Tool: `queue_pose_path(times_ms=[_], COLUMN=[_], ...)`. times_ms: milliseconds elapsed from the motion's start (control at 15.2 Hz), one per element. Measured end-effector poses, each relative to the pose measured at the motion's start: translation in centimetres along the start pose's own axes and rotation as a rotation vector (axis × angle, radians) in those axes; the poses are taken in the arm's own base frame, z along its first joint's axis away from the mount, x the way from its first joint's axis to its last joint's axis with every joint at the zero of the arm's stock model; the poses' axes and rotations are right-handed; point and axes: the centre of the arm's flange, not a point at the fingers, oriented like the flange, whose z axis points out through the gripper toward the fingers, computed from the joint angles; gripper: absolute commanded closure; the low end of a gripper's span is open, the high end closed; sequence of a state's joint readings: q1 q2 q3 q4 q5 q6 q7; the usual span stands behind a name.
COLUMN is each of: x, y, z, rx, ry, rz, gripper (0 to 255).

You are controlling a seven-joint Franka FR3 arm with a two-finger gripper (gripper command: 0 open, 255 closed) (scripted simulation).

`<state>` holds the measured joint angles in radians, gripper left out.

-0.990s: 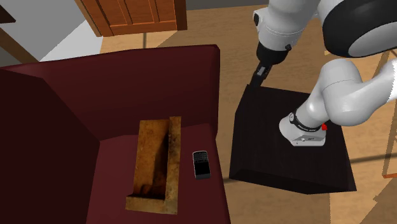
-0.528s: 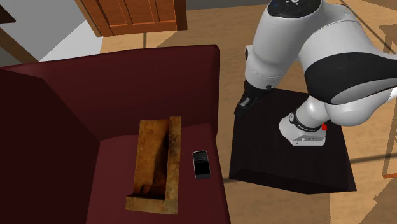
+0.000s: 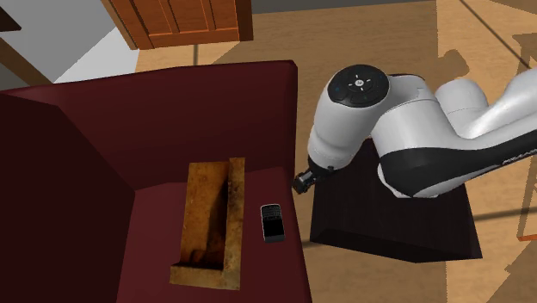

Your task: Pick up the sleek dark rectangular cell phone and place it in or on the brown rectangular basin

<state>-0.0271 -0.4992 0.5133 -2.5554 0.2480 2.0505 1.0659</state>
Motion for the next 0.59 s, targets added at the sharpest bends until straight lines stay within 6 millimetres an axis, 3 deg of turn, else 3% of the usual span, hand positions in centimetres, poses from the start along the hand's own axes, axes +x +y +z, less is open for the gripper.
queue_pose_path(times_ms=[594], x=[-1.3], y=[-9.1], z=[6.7], rx=[0.040], ry=[0.007], rz=[0.220], gripper=[0])
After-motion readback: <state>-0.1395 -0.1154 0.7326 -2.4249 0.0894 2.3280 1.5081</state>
